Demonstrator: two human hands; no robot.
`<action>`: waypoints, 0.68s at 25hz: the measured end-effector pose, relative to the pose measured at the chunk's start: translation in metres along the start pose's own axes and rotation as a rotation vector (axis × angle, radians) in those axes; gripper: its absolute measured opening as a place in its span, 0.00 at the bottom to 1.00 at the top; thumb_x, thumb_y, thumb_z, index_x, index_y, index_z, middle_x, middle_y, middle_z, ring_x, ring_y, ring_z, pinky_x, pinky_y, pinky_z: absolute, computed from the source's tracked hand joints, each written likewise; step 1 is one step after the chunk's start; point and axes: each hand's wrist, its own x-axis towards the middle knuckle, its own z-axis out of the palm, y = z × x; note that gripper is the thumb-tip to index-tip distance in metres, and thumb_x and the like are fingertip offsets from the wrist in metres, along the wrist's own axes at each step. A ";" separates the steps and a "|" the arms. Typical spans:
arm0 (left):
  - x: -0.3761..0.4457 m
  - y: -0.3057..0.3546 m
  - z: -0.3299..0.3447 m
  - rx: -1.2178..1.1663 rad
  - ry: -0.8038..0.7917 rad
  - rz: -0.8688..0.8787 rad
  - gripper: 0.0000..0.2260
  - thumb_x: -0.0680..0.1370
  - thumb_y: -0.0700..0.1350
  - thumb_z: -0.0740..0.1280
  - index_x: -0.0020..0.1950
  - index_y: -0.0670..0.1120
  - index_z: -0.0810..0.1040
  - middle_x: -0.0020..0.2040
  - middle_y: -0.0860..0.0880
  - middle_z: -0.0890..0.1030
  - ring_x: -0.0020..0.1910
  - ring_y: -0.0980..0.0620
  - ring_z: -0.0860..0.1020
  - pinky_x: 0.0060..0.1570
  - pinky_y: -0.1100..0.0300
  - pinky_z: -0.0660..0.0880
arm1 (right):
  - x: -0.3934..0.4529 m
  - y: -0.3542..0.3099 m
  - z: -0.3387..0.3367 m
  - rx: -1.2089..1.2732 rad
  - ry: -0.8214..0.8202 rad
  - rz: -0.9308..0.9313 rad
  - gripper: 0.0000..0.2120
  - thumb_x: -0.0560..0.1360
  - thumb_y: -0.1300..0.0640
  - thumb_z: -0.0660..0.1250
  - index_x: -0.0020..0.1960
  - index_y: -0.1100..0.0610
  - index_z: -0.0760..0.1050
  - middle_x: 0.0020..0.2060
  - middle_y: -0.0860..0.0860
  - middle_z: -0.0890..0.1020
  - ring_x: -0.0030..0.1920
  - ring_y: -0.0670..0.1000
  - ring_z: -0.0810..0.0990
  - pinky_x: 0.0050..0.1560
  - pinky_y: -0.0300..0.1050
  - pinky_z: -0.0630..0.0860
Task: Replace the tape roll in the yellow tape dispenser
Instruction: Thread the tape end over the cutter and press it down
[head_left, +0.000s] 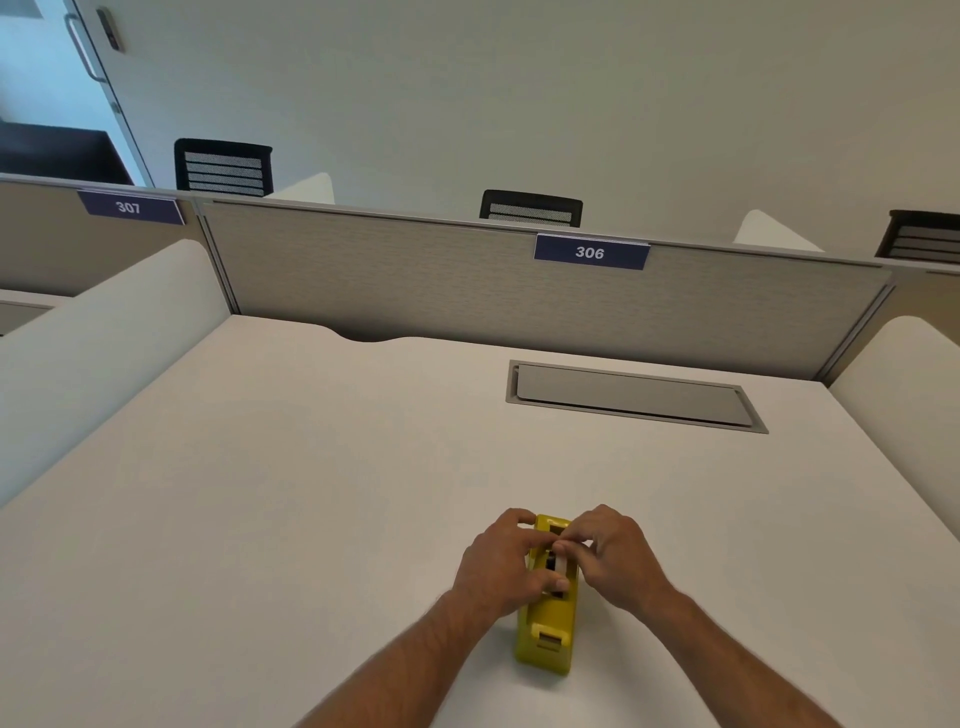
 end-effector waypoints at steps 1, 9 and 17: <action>0.000 0.000 -0.001 -0.005 0.001 0.001 0.27 0.65 0.64 0.74 0.62 0.63 0.78 0.69 0.58 0.69 0.60 0.54 0.76 0.56 0.55 0.76 | 0.000 0.000 0.000 -0.008 -0.001 -0.001 0.02 0.72 0.57 0.74 0.42 0.51 0.84 0.36 0.45 0.84 0.41 0.47 0.76 0.41 0.46 0.75; 0.001 0.002 -0.001 0.018 -0.022 -0.009 0.28 0.65 0.64 0.75 0.64 0.62 0.77 0.70 0.57 0.68 0.60 0.53 0.76 0.58 0.54 0.76 | 0.003 0.000 -0.008 0.160 -0.064 0.172 0.05 0.74 0.53 0.73 0.40 0.48 0.83 0.35 0.43 0.83 0.40 0.45 0.80 0.38 0.40 0.78; 0.003 0.000 -0.001 -0.009 -0.030 -0.006 0.29 0.64 0.64 0.75 0.64 0.62 0.76 0.69 0.58 0.68 0.60 0.54 0.76 0.57 0.53 0.76 | -0.006 0.000 -0.013 0.282 -0.096 0.198 0.09 0.66 0.55 0.80 0.43 0.44 0.85 0.40 0.48 0.83 0.44 0.45 0.79 0.40 0.35 0.74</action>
